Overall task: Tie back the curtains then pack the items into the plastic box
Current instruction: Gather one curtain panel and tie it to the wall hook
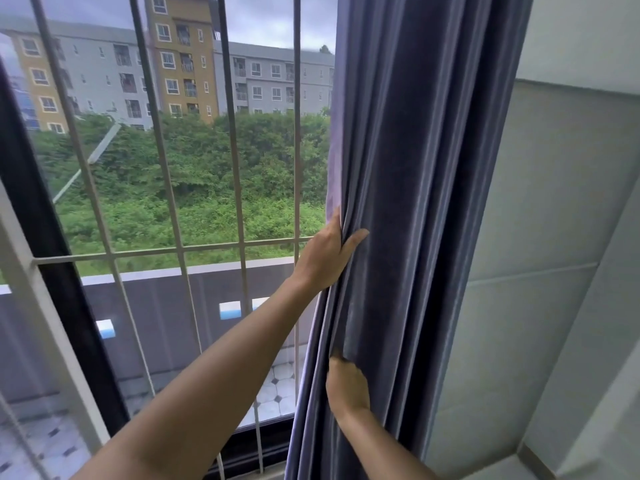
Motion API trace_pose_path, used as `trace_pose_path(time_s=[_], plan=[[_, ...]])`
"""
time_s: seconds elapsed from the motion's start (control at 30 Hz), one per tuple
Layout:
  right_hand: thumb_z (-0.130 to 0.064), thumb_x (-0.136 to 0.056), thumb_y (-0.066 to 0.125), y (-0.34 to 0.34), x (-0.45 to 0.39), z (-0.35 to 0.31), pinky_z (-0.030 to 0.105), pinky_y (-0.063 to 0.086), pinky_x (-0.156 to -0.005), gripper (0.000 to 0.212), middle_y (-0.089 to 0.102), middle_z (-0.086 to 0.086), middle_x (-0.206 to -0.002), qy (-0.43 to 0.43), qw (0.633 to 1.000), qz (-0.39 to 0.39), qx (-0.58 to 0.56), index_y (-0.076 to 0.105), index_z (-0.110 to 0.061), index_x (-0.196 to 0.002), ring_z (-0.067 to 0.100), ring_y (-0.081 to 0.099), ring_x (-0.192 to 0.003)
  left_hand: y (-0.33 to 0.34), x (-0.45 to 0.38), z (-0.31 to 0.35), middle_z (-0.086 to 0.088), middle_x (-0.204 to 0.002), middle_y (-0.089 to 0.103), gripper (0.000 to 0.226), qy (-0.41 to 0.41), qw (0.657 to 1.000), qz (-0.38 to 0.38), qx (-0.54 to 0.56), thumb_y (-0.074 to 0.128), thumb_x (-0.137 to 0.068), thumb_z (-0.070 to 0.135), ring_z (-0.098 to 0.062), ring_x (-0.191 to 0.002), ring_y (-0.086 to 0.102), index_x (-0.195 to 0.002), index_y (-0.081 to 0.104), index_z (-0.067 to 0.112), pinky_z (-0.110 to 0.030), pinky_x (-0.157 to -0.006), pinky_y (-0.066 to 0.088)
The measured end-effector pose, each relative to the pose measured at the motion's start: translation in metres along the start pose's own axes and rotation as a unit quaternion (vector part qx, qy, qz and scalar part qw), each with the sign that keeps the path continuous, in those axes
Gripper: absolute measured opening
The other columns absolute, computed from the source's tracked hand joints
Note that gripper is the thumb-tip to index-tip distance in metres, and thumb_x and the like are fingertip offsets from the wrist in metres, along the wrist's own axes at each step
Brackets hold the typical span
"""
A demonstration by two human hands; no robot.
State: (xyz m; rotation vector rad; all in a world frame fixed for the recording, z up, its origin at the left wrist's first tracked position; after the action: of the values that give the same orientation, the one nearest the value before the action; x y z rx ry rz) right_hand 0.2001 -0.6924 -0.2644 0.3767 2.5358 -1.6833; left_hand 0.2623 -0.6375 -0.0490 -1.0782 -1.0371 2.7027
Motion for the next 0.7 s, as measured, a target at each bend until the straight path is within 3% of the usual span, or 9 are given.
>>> trace_pose_path(time_s=[0.13,0.2,0.33,0.4,0.47,0.53,0.6,0.7], plan=[[-0.002,-0.098,0.025,0.001,0.006,0.0,0.037,0.05,-0.08,0.034,0.068,0.011,-0.106,0.006,1.0,-0.013,-0.002,0.052,-0.009,-0.118,0.029,0.066,-0.097,0.001,-0.003,0.002,-0.021,-0.099,0.068,0.071,0.026,0.999,0.013,-0.027,0.038,-0.094,0.055,-0.037,-0.086,0.065,-0.141,0.03,0.003,-0.042,-0.069,0.053],[-0.001,-0.097,0.025,0.001,0.007,0.0,0.037,0.05,-0.082,0.035,0.068,0.011,-0.107,0.01,1.0,-0.017,-0.004,0.052,-0.009,-0.118,0.029,0.066,-0.097,0.001,-0.001,0.005,-0.023,-0.085,0.066,0.063,0.035,0.998,0.013,-0.05,0.037,-0.098,0.044,-0.038,-0.072,0.063,-0.142,0.028,0.0,-0.035,-0.056,0.044],[-0.015,-0.093,0.037,0.003,0.014,-0.006,0.037,0.048,-0.078,0.023,0.068,0.013,-0.108,-0.018,0.997,-0.066,-0.034,0.055,-0.012,-0.106,0.032,0.064,-0.098,-0.001,0.002,0.013,-0.022,-0.079,0.066,0.045,0.059,0.995,0.022,-0.074,0.034,-0.101,0.022,-0.038,-0.065,0.062,-0.139,0.032,-0.002,-0.032,-0.054,0.034],[-0.022,-0.089,0.044,-0.01,0.014,-0.004,0.037,0.048,-0.085,0.034,0.065,0.01,-0.118,-0.012,0.995,-0.041,-0.088,0.052,-0.015,-0.121,0.029,0.062,-0.105,-0.002,0.002,0.012,-0.023,-0.077,0.066,0.041,0.066,0.995,0.02,-0.079,0.035,-0.101,0.017,-0.038,-0.063,0.062,-0.136,0.035,-0.003,-0.035,-0.051,0.038],[-0.021,-0.087,0.052,-0.046,0.003,0.0,0.035,0.044,-0.101,0.056,0.054,0.004,-0.137,-0.007,0.98,0.072,-0.186,0.04,-0.018,-0.141,0.024,0.055,-0.121,-0.004,0.004,0.01,-0.02,-0.067,0.064,0.033,0.074,0.995,0.018,-0.07,0.034,-0.102,0.016,-0.037,-0.055,0.06,-0.128,0.041,-0.002,-0.037,-0.048,0.04],[-0.012,-0.083,0.057,-0.102,-0.019,-0.003,0.03,0.034,-0.109,0.066,0.041,0.003,-0.148,-0.052,0.946,0.221,-0.232,0.035,-0.019,-0.145,0.021,0.043,-0.134,-0.008,0.005,0.009,-0.012,-0.059,0.057,0.027,0.069,0.996,0.016,-0.048,0.032,-0.103,0.017,-0.03,-0.047,0.053,-0.116,0.047,0.0,-0.035,-0.047,0.037],[-0.007,-0.081,0.056,-0.167,-0.04,-0.008,0.035,0.029,-0.115,0.063,0.035,0.01,-0.15,-0.101,0.903,0.35,-0.228,0.039,-0.013,-0.142,0.024,0.034,-0.139,-0.009,0.005,0.005,-0.007,-0.06,0.054,0.026,0.052,0.998,0.014,-0.036,0.031,-0.103,0.02,-0.023,-0.046,0.048,-0.111,0.048,0.003,-0.031,-0.05,0.034],[-0.009,-0.083,0.054,-0.254,-0.066,-0.01,0.038,0.034,-0.112,0.054,0.042,0.017,-0.139,-0.133,0.834,0.487,-0.221,0.043,-0.005,-0.136,0.028,0.04,-0.132,-0.008,0.005,-0.001,-0.011,-0.067,0.059,0.027,0.031,0.999,0.01,-0.017,0.03,-0.103,0.022,-0.029,-0.054,0.053,-0.11,0.048,0.003,-0.032,-0.053,0.034]])
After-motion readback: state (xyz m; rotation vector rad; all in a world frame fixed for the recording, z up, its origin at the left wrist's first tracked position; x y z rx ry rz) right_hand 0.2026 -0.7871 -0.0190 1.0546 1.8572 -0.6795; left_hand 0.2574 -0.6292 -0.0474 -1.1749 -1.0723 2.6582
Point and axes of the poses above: each hand's wrist, its own x-axis away from the middle knuckle, its own y-axis out of the palm, z = x × y, the point moved 6 cm from there along -x, towards the middle knuckle
